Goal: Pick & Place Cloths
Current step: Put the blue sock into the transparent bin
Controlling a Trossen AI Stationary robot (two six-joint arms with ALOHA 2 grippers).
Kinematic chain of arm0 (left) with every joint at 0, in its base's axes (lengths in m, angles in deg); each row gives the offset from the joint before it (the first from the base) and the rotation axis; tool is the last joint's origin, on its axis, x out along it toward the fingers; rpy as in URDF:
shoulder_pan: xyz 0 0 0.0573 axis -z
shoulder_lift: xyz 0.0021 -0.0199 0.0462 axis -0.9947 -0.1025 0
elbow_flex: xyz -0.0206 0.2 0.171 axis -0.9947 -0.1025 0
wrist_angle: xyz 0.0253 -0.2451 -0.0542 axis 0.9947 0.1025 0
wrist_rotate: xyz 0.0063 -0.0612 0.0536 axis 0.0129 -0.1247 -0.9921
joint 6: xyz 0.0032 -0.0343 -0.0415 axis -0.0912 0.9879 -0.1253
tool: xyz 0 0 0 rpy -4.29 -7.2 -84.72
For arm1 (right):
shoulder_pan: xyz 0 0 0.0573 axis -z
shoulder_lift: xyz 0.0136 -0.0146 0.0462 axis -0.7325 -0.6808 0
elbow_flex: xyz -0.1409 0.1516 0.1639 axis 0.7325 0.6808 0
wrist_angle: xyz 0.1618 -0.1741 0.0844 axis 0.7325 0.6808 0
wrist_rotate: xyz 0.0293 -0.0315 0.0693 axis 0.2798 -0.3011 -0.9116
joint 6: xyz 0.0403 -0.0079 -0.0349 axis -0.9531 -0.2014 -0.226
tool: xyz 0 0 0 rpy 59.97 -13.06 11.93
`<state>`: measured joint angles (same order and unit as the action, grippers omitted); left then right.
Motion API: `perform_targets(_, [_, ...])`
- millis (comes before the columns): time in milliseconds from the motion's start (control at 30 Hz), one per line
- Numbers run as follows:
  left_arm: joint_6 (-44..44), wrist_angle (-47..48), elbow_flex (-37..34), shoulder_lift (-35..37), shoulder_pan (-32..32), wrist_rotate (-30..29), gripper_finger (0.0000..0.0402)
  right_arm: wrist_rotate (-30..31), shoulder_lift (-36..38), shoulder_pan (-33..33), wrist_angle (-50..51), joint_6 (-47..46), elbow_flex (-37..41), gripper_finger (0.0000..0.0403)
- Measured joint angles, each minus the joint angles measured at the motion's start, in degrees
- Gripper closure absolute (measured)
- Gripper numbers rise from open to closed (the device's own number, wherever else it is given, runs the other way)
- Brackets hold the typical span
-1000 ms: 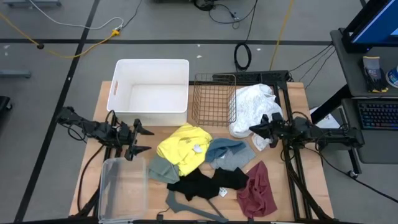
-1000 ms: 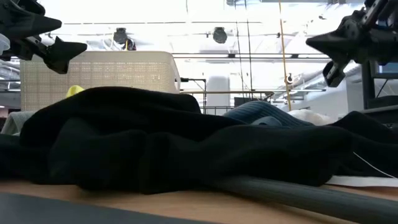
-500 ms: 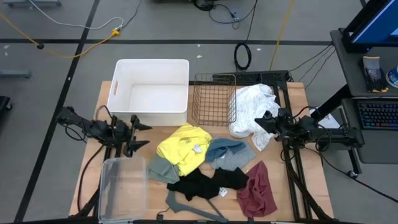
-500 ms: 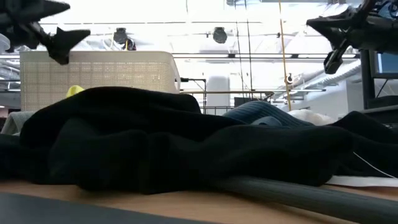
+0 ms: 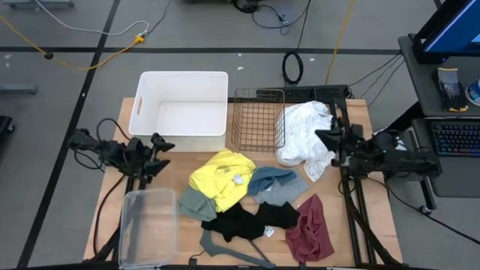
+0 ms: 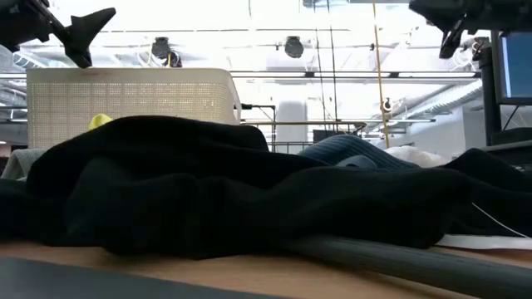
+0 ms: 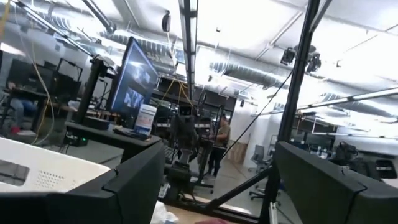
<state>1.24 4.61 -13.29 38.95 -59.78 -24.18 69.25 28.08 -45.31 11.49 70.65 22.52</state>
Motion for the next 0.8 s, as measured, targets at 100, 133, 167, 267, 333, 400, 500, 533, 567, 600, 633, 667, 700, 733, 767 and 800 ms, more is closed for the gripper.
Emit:
perform_targets(100, [3.4,0.2,0.0,0.0,0.0,0.2,0.0091,3.5,-4.1,0.0,10.4,3.0,-7.6,0.0398])
perform_targets(133, [4.4,0.1,0.0,0.0,0.0,0.5,0.0091,4.9,-5.5,0.0,13.2,3.7,-9.7,0.0398])
perform_targets(167, [5.4,0.1,0.0,0.0,0.0,1.1,0.0091,6.2,-7.1,0.0,15.8,4.2,-11.8,0.0398])
perform_targets(267, [7.7,0.1,0.0,0.0,0.0,2.6,0.0091,8.6,-12.7,0.0,23.7,4.7,-16.4,0.0397])
perform_targets(333, [8.5,0.2,0.0,0.0,0.0,3.1,0.0091,10.0,-16.3,0.0,27.4,3.8,-19.0,0.0388])
perform_targets(400, [8.5,0.1,0.0,0.0,0.0,3.6,0.0091,11.6,-19.5,0.0,30.4,2.0,-20.6,0.037])
perform_targets(500, [8.6,0.1,0.0,0.0,0.0,4.0,0.0091,13.1,-23.8,0.1,32.4,0.6,-21.7,0.0334])
perform_targets(533, [8.6,0.0,0.0,0.0,0.0,4.1,0.0091,13.1,-25.0,0.0,32.6,0.5,-21.9,0.0322])
perform_targets(567, [8.6,0.1,0.0,0.0,0.0,4.1,0.0091,13.0,-26.1,0.0,32.6,0.4,-21.9,0.0309])
perform_targets(600, [8.6,0.1,0.0,0.0,0.0,4.1,0.0091,12.9,-27.0,0.0,32.9,0.2,-22.1,0.0297])
perform_targets(633, [8.6,0.0,0.0,0.0,0.0,4.1,0.0091,12.6,-27.8,0.0,32.9,-0.3,-22.3,0.0284])
perform_targets(667, [8.6,0.1,0.0,0.0,0.0,4.2,0.0091,11.5,-28.5,0.0,33.0,-1.0,-22.7,0.0272])
perform_targets(700, [8.5,0.1,0.0,0.0,0.0,4.2,0.0091,9.4,-29.1,0.0,32.9,-1.6,-22.9,0.0261])
perform_targets(733, [8.5,0.1,0.0,0.0,0.0,4.1,0.0091,6.1,-29.6,0.0,32.9,-1.8,-23.0,0.025])
perform_targets(767, [8.4,0.1,0.0,0.0,0.0,4.1,0.0091,2.1,-30.1,0.0,33.0,-1.7,-23.1,0.0239])
perform_targets(800, [8.3,0.1,0.0,0.0,0.0,4.0,0.0091,-2.3,-30.7,0.0,33.1,-1.6,-23.1,0.023])
